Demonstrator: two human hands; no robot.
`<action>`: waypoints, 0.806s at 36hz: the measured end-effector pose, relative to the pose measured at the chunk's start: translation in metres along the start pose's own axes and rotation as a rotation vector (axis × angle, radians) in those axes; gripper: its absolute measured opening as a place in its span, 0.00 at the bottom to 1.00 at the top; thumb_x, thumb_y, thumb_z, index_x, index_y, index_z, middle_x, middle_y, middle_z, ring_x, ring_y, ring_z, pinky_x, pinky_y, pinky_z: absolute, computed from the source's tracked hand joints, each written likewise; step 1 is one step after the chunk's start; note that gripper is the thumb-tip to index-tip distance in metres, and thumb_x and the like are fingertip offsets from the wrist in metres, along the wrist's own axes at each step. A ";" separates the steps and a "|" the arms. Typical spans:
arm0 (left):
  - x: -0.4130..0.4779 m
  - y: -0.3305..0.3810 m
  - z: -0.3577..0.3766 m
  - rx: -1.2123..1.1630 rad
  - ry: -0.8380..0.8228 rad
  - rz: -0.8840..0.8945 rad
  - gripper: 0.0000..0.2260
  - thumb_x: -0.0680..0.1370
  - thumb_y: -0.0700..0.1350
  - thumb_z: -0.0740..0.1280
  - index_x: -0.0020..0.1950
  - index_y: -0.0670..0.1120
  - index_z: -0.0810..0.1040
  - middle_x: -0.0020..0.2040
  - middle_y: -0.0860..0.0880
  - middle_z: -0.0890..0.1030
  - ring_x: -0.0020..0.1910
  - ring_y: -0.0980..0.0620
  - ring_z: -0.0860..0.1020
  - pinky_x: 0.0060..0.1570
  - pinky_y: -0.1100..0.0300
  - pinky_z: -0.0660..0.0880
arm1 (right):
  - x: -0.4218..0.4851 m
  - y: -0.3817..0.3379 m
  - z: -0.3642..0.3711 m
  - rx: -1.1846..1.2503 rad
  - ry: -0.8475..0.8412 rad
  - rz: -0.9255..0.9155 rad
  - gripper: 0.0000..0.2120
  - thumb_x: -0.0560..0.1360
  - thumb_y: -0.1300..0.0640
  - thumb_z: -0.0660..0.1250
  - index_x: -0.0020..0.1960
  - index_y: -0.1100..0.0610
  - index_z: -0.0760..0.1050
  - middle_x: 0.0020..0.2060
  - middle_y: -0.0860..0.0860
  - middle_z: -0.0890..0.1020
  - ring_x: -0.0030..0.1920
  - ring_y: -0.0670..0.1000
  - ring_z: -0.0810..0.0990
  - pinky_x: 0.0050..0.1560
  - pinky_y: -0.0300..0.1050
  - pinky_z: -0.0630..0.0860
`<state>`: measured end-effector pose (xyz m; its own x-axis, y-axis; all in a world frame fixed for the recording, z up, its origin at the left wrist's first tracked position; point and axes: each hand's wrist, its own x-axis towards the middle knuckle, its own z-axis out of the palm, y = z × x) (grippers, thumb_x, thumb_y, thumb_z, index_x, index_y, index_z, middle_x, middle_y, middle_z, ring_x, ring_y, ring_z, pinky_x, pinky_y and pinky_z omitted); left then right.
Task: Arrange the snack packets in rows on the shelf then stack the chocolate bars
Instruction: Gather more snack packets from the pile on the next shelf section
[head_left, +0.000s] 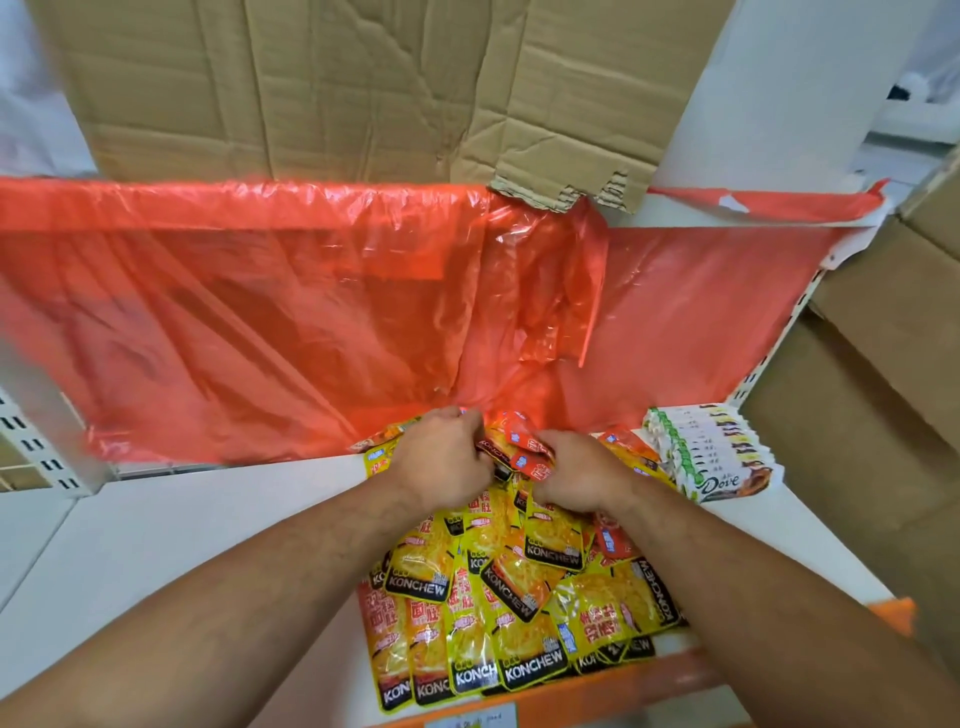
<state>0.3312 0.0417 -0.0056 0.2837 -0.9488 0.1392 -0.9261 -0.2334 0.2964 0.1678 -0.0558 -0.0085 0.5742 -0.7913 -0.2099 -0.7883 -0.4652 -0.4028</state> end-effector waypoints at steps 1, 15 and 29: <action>-0.001 0.000 0.000 -0.004 0.003 -0.005 0.13 0.72 0.50 0.65 0.55 0.47 0.76 0.52 0.46 0.78 0.56 0.44 0.75 0.52 0.53 0.75 | -0.001 -0.001 0.002 -0.030 0.063 -0.019 0.28 0.69 0.53 0.70 0.70 0.50 0.73 0.57 0.53 0.82 0.54 0.55 0.81 0.53 0.44 0.78; -0.014 0.000 -0.021 -1.018 -0.175 -0.497 0.09 0.77 0.40 0.63 0.43 0.37 0.80 0.33 0.41 0.82 0.28 0.46 0.81 0.30 0.56 0.77 | -0.010 -0.063 0.014 0.264 0.275 -0.023 0.20 0.77 0.45 0.63 0.36 0.58 0.79 0.30 0.53 0.81 0.39 0.58 0.81 0.40 0.51 0.76; -0.032 -0.023 -0.020 -1.182 -0.138 -0.551 0.11 0.70 0.28 0.66 0.45 0.43 0.77 0.38 0.40 0.76 0.32 0.47 0.73 0.29 0.59 0.69 | -0.022 -0.080 0.026 0.500 0.251 0.099 0.25 0.68 0.53 0.80 0.58 0.52 0.70 0.46 0.46 0.76 0.50 0.50 0.77 0.54 0.46 0.75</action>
<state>0.3485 0.0817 0.0019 0.4596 -0.8199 -0.3413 0.0987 -0.3348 0.9371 0.2243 0.0092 0.0054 0.3843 -0.9202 -0.0742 -0.5998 -0.1877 -0.7778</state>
